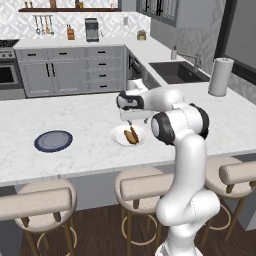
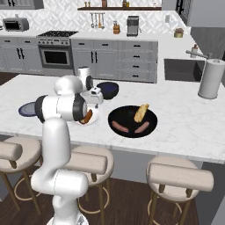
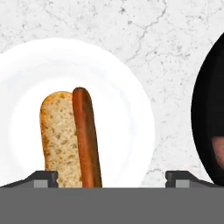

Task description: Place one bun and one sausage from the bowl on each plate.

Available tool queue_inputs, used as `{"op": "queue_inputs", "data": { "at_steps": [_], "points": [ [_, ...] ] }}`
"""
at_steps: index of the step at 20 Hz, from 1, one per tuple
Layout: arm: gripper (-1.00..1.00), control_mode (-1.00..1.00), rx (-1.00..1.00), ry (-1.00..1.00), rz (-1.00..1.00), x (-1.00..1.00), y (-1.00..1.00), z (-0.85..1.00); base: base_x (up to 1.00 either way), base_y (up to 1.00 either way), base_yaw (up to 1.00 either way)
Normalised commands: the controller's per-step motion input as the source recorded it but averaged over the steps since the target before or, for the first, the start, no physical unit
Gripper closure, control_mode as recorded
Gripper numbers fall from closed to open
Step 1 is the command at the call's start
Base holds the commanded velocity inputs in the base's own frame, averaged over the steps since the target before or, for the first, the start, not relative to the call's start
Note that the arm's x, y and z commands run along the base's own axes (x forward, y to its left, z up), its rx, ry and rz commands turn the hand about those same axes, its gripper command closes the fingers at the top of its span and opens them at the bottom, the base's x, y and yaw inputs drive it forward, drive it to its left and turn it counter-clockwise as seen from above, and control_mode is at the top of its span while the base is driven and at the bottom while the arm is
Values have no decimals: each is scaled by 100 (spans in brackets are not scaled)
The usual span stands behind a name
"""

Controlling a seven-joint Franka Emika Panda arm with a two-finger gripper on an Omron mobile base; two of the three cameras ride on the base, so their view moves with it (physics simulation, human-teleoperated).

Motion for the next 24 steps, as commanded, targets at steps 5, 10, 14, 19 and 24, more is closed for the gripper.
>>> {"op": "queue_inputs", "data": {
  "at_steps": [5,10,14,19,24],
  "points": [
    [-100,-100,0,0,9,-56,-55,19,0,0,0],
    [-100,-100,0,0,10,-36,-43,16,0,0,0],
    [-100,-100,0,0,6,-11,-19,3,0,0,0],
    [-100,-100,0,0,1,-14,-12,1,0,0,0],
    [-100,-100,8,0,0,0,-48,29,0,0,0]
  ]
}}
